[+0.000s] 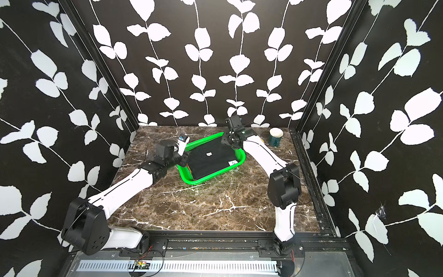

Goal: Put the folded t-shirts into the basket
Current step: Adjust the bin at the center of the board.

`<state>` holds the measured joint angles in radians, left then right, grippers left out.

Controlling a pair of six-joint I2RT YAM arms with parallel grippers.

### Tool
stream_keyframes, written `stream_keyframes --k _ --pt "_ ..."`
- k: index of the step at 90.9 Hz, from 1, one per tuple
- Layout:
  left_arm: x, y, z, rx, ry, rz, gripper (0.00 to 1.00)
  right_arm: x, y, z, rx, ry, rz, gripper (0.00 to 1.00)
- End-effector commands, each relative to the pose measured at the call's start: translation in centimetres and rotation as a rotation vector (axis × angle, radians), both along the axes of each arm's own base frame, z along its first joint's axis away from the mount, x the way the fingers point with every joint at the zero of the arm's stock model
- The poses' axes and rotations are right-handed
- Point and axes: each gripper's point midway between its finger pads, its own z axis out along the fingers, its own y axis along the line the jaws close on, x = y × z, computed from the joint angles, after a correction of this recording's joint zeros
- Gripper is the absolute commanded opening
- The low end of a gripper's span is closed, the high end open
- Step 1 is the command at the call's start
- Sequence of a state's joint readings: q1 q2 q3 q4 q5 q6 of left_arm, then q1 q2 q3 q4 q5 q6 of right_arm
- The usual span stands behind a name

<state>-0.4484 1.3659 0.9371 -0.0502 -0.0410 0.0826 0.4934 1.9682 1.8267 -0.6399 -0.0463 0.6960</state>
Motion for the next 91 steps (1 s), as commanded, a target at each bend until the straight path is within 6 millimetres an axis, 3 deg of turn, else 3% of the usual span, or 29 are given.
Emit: stream_keyframes --k 1,9,24,32,45,60,74,84,91 --pt "-0.7 1.7 0.0 -0.024 -0.008 0.092 0.46 -3.9 -1.7 -7.0 -0.212 0.226 0.186 0.46" --pt "-1.1 2.2 -1.2 -0.02 0.019 0.114 0.46 -4.6 -2.8 -9.3 -0.285 0.284 0.205 0.42" --pt "-1.5 3.5 -2.6 0.011 0.043 0.178 0.47 -5.1 -3.0 -13.2 -0.336 0.38 0.254 0.35" --pt "-1.8 4.7 -2.7 0.038 0.043 0.228 0.5 -6.6 -3.2 -13.7 -0.365 0.467 0.266 0.33" --pt "-2.2 6.4 -2.1 0.057 0.01 0.29 0.56 -9.6 -3.7 -13.0 -0.399 0.501 0.26 0.23" --pt "-2.4 7.4 -1.8 0.056 -0.019 0.328 0.61 -13.0 -3.5 -12.6 -0.302 0.5 0.258 0.22" --pt "-2.9 9.0 -2.3 0.073 -0.032 0.377 0.92 -17.1 -2.1 -12.3 -0.133 0.553 0.287 0.23" --pt "-3.6 10.1 -2.6 0.092 -0.038 0.388 0.98 -19.7 -0.8 -11.1 -0.001 0.536 0.282 0.28" --pt "-4.0 10.4 -2.8 0.103 -0.046 0.385 0.99 -19.8 -0.5 -8.5 0.058 0.445 0.272 0.43"
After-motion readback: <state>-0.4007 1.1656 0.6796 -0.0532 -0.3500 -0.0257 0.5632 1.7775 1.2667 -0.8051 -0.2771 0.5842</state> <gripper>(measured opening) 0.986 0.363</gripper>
